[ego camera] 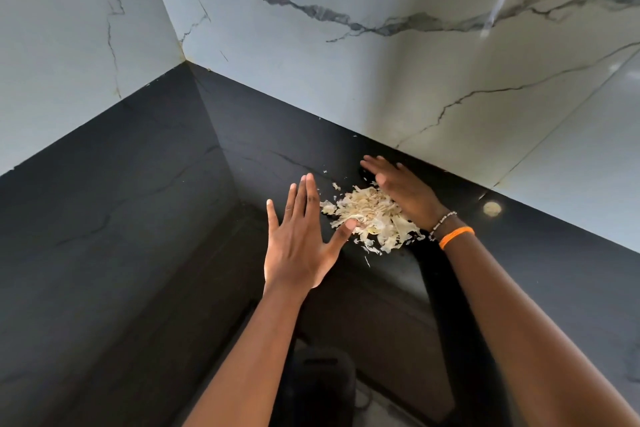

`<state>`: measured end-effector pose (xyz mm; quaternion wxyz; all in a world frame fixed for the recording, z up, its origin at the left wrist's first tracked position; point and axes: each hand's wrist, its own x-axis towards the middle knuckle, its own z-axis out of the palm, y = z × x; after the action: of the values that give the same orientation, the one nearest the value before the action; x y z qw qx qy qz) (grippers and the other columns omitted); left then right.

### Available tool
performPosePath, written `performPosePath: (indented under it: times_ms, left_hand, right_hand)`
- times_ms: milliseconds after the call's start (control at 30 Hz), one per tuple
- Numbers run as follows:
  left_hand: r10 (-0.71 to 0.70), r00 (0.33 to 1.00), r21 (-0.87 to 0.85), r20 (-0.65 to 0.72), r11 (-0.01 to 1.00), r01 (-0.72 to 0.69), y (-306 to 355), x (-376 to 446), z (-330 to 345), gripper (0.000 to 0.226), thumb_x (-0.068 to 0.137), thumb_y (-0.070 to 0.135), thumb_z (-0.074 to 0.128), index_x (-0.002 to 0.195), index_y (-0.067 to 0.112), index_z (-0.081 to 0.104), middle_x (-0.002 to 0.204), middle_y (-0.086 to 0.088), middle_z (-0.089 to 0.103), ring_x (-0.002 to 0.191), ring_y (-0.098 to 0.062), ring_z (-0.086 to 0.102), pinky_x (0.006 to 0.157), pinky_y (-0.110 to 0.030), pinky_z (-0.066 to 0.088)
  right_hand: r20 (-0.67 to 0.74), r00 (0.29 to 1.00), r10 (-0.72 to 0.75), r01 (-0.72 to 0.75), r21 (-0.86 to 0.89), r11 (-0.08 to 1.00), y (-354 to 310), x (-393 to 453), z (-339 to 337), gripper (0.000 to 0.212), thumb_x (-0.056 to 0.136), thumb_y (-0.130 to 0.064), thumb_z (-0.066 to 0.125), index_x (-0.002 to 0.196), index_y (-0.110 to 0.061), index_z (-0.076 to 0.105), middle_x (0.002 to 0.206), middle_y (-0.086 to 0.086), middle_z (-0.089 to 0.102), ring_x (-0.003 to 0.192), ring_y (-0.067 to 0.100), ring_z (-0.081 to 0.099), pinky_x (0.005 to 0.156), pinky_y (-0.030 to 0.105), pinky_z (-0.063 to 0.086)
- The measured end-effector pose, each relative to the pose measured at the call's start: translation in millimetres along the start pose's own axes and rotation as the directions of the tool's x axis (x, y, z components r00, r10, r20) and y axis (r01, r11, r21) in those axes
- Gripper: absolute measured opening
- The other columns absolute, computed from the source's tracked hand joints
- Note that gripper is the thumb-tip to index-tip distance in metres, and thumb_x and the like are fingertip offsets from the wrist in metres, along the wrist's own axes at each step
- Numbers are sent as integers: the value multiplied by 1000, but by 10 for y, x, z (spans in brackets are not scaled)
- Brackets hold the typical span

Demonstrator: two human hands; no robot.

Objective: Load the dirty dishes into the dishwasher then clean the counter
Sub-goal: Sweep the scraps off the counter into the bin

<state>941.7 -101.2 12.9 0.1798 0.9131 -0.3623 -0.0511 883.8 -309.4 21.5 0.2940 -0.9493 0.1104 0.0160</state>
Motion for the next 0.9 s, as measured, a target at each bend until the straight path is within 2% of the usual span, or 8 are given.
performPosePath:
  times_ms: [133,300,400,500,567,633,800,900]
  left_hand:
    - [8,999,-106,-33,994,-11,-4,-18,-17,92,72,80,-11,140,20,-24,158,3,-4,144,-8,-9,119,-39,-5]
    - [-50,997,-161,-66,986,38,0,-29,-25,98,71,82,-11,145,18,-18,158,3,-4,144,-8,-10,118,-39,-9]
    - [-49,997,-154,-52,987,40,11,-29,-29,96,70,82,-13,142,19,-22,158,3,-5,144,-9,-11,118,-38,-10]
    - [-57,997,-147,-51,988,49,9,-26,-22,94,71,81,-11,142,20,-23,157,3,-6,144,-8,-12,118,-37,-11]
    - [-60,997,-135,-53,989,52,3,-14,-17,96,71,81,-12,143,19,-21,157,3,-6,144,-9,-12,118,-38,-10]
    - [-55,997,-127,-55,991,47,-6,-3,-11,98,71,81,-13,145,17,-17,158,2,-5,144,-10,-11,118,-38,-10]
    - [-48,997,-123,-57,992,41,0,-14,-20,98,72,80,-12,146,17,-16,158,2,-5,144,-11,-10,118,-38,-10]
    - [-47,997,-127,-59,991,39,-4,-9,-21,100,71,81,-13,147,16,-15,158,2,-5,144,-10,-11,118,-38,-9]
  right_hand:
    - [36,994,-102,102,-1,995,-205,-87,228,107,66,-85,-12,146,-22,21,155,-8,14,143,3,3,117,27,0]
    - [60,981,-185,147,393,908,-399,-151,222,83,77,-80,18,141,-29,32,150,-10,30,140,4,23,111,22,22]
    - [-62,996,-63,84,440,894,-307,234,18,72,86,-66,32,140,-19,37,149,-7,31,140,3,19,114,18,15]
    - [-82,996,23,-6,200,980,-169,682,-12,49,99,-31,35,143,-10,31,154,3,22,144,12,13,117,24,5]
    - [-84,995,59,-64,-59,996,-130,799,87,50,101,-31,30,145,-8,24,156,4,15,144,13,10,115,23,3]
    - [-86,995,54,-63,-112,992,-190,743,160,51,101,-33,27,146,-10,24,156,1,14,144,12,9,115,25,3]
    - [-61,985,-159,169,467,868,-346,237,166,48,94,-36,32,124,-9,58,138,1,50,130,7,41,110,16,23]
    - [-163,986,-21,119,615,779,-295,308,24,44,94,-33,32,114,-9,64,129,3,58,125,8,49,107,16,30]
